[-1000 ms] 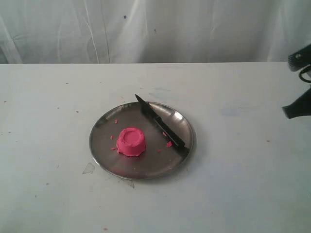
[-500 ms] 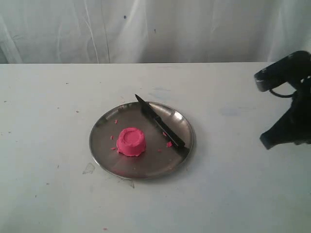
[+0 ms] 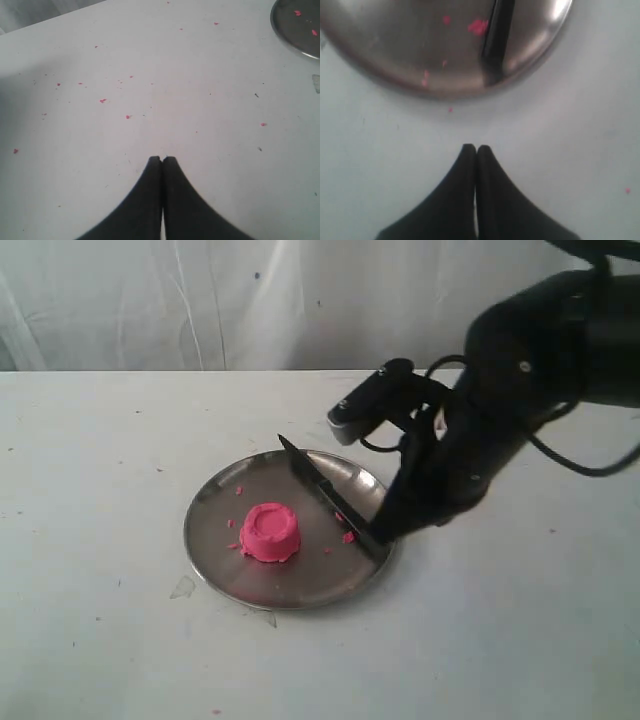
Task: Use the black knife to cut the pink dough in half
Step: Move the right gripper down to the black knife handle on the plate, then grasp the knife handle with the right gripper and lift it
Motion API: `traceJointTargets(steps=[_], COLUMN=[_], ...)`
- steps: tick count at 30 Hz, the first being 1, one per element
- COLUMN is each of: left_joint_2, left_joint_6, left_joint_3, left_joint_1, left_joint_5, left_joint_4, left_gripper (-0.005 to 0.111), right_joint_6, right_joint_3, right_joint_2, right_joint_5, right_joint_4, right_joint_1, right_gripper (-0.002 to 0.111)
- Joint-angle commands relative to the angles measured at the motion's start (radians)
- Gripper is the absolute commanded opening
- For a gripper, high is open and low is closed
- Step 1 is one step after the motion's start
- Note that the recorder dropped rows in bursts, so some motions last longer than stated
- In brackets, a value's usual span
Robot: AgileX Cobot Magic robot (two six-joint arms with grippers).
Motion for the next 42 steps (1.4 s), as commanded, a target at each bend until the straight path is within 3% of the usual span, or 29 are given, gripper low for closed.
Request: traceJointTargets(steps=[1,5,11,17,38,42], left_joint_2=[-0.005,-0.005,-0.005,-0.005,-0.005,-0.005], left_joint_6=[-0.001,-0.001,-0.001,-0.001,-0.001,0.0], left_joint_3=[0.003,0.003,0.003,0.003,0.003,0.003], left_joint_1=[0.002,0.002,0.002,0.002,0.002,0.002], left_joint_5=[0.001,0.001,0.001,0.001,0.001,0.001], left_joint_4=[-0.003,-0.003,-0.003,-0.003,-0.003,-0.003], left_gripper=[0.0,0.0,0.0,0.0,0.0,0.0], right_joint_6=[-0.038,-0.047,-0.051,-0.03,-0.109,-0.194], right_joint_3=[-0.117,-0.23,-0.482,-0.61,-0.646,-0.646], right_joint_2=[0.108,0.225,0.413,0.55,0.669,0.669], right_joint_5=[-0.058,-0.007,0.142,0.212,0.174,0.183], right_joint_4=[-0.001,-0.001,-0.001,0.047,0.122,0.226], right_joint_1=[0.004,0.004,-0.025,-0.068,-0.114,-0.114], right_gripper=[0.0,0.004,0.028,0.041,0.041,0.041])
